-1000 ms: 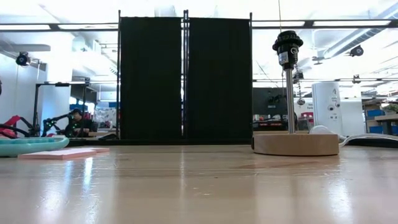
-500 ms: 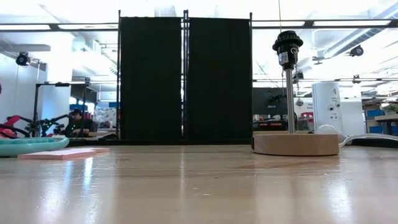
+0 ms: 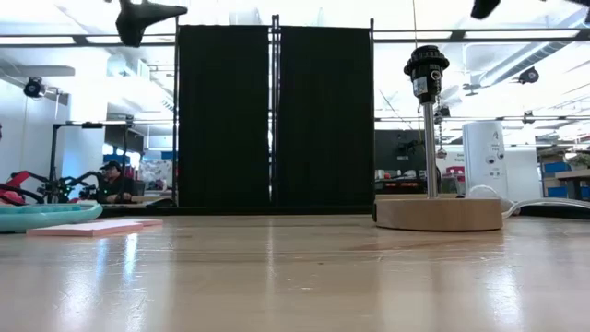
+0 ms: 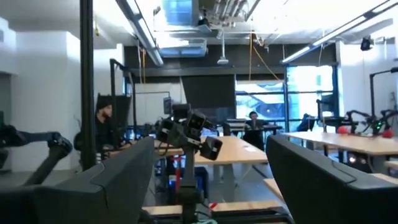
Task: Screw lightbulb
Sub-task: Return to Home Position
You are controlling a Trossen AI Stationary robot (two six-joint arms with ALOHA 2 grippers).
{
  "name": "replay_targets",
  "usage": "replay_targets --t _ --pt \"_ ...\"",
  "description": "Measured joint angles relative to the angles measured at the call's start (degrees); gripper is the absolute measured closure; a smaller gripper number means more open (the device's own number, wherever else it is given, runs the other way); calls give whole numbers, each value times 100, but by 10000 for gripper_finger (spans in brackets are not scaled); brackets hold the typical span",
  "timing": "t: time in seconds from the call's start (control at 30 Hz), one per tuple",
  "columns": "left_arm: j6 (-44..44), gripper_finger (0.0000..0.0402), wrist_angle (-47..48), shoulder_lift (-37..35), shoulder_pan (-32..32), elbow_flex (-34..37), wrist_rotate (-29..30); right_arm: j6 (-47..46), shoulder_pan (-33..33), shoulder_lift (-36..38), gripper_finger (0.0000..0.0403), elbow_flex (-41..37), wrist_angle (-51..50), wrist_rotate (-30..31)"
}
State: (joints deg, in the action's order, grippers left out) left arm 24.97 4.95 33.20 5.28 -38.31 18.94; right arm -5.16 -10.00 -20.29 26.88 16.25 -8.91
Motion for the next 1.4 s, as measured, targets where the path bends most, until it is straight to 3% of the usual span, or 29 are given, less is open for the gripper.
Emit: replay_targets --t 0.2,0.4,0.7,0.8,1.03,1.23,1.4 --pt "127 111 -15 19 -2 206 0 -95 -2 757 92 -859 1027 26" --pt "269 111 -67 257 -2 182 0 -369 -2 1275 92 -1696 1196 450" --pt "132 111 -147 445 -2 217 7 -2640 -2 1317 82 -2646 1505 458" --pt "148 111 -146 553 -2 238 7 -2271 -2 1311 84 -2645 1389 460" --pt "-109 111 -170 694 -2 245 23 -393 -2 1331 81 -2639 1699 451" --pt "-618 111 -69 251 5 255 310 -180 20 1297 89 -2639 1319 -73" --pt "-766 111 -86 -196 5 503 306 -60 466 1211 93 -2639 1055 -304"
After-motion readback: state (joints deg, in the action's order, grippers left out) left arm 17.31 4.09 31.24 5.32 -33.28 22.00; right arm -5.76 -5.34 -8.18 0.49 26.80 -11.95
